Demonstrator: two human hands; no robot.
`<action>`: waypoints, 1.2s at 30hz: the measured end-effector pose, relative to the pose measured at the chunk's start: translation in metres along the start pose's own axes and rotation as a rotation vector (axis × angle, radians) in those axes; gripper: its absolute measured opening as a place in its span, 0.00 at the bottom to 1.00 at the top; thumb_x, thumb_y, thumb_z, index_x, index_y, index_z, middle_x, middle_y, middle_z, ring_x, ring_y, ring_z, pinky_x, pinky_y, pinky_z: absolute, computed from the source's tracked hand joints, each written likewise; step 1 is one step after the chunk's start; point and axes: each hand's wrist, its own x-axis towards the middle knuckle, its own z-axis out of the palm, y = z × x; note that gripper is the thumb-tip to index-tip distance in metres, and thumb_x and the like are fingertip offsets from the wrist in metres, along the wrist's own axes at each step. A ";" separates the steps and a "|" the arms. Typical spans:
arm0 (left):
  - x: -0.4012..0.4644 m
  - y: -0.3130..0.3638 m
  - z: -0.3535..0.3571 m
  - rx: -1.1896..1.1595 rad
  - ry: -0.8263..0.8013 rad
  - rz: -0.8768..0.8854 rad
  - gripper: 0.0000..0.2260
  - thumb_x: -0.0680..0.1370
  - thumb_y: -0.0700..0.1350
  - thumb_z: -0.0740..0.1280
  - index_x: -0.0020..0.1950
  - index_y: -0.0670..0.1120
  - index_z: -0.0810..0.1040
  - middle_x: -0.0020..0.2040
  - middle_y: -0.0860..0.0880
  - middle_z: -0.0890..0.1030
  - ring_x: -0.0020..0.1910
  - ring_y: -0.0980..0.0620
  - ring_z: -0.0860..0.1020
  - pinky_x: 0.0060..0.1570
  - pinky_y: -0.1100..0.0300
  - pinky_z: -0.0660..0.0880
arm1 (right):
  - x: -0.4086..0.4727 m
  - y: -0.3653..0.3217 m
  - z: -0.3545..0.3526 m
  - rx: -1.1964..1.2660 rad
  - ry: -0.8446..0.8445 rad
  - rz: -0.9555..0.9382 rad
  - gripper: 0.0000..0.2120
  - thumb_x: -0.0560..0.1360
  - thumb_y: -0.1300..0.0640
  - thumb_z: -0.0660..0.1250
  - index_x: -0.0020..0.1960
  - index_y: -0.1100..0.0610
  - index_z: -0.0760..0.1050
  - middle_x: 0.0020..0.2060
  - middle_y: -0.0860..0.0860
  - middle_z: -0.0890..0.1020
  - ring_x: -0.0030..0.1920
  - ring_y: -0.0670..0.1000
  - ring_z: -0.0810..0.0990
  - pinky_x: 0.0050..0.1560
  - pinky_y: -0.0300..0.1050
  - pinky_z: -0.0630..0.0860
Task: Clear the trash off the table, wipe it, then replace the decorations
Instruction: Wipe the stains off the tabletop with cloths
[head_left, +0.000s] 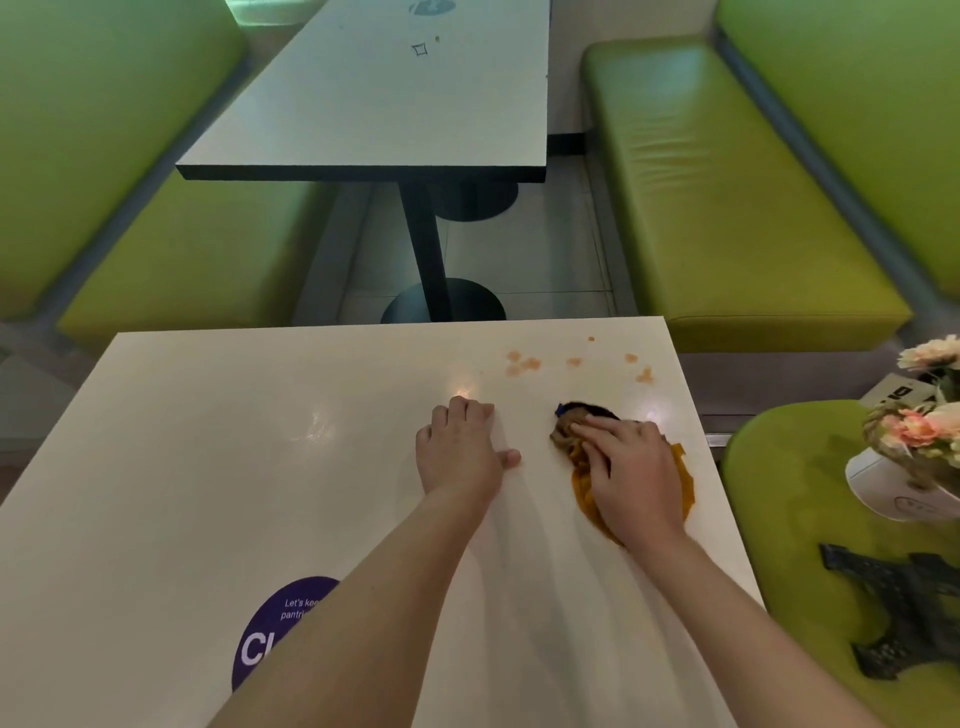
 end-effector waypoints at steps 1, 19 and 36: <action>0.001 0.000 0.001 -0.004 0.006 0.002 0.31 0.75 0.62 0.67 0.74 0.53 0.64 0.69 0.52 0.67 0.68 0.50 0.65 0.65 0.55 0.62 | -0.007 0.009 -0.004 -0.024 0.021 -0.019 0.12 0.75 0.60 0.70 0.57 0.51 0.83 0.54 0.45 0.83 0.49 0.52 0.74 0.51 0.49 0.74; 0.002 -0.003 0.005 -0.002 0.021 0.021 0.31 0.75 0.63 0.66 0.74 0.54 0.64 0.69 0.54 0.66 0.68 0.51 0.64 0.65 0.57 0.62 | 0.096 0.021 0.041 -0.083 -0.185 0.118 0.22 0.84 0.55 0.49 0.77 0.57 0.61 0.77 0.53 0.61 0.78 0.53 0.55 0.78 0.49 0.47; 0.003 -0.006 0.006 -0.031 0.023 0.046 0.31 0.74 0.64 0.66 0.74 0.55 0.64 0.67 0.54 0.66 0.67 0.51 0.63 0.64 0.57 0.61 | 0.086 0.035 0.027 -0.021 -0.354 -0.189 0.19 0.84 0.54 0.54 0.74 0.48 0.68 0.75 0.45 0.65 0.77 0.48 0.58 0.78 0.49 0.50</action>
